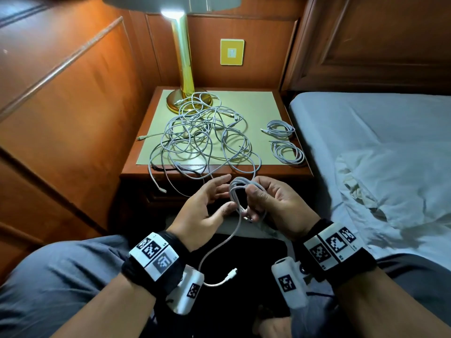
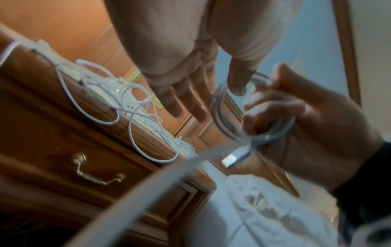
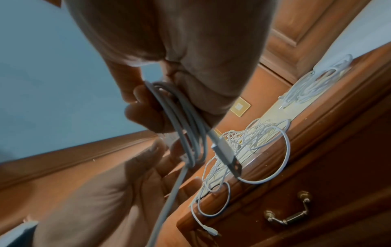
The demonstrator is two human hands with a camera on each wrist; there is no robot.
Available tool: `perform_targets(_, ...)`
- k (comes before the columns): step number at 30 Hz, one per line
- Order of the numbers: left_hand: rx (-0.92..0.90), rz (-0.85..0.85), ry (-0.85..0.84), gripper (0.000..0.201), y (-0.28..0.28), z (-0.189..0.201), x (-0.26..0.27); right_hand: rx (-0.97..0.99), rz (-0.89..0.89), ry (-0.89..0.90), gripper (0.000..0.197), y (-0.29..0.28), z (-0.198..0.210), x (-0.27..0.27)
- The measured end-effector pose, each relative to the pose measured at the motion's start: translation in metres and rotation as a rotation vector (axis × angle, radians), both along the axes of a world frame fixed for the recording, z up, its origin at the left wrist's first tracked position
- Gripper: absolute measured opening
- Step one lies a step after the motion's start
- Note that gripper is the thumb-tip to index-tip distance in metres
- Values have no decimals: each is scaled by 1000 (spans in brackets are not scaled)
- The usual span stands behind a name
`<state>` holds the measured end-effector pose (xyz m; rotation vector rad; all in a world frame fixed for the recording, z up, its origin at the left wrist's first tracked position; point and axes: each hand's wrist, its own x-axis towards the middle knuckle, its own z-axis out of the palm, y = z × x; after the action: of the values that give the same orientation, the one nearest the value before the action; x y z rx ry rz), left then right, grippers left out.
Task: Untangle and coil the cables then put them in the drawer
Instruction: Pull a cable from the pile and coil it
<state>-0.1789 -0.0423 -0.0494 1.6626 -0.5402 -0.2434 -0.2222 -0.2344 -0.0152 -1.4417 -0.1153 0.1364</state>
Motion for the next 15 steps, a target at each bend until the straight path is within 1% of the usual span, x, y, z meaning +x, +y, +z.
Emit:
perform_targets(2,-51,-6,39,35,-1,3,0,-78,28,-8,18,0,1,-2)
perform_targets(5,-41,31,-4,21,2,5,3,-169,-46,-27,18,-2,2,0)
perform_targets(7,-52,46,-7,19,4,6,4,-242,-113,-57,15,-5,-1,2)
perform_targets(10,-25,47,-53,19,4,2,6,-327,-159,-86,13,-8,-9,6)
perform_targets(13,-1,43,-98,21,6,0,8,-322,-172,-104,11,-8,-12,7)
perform_targets(15,14,49,-109,22,7,1,8,-320,-174,-116,16,-9,-13,7)
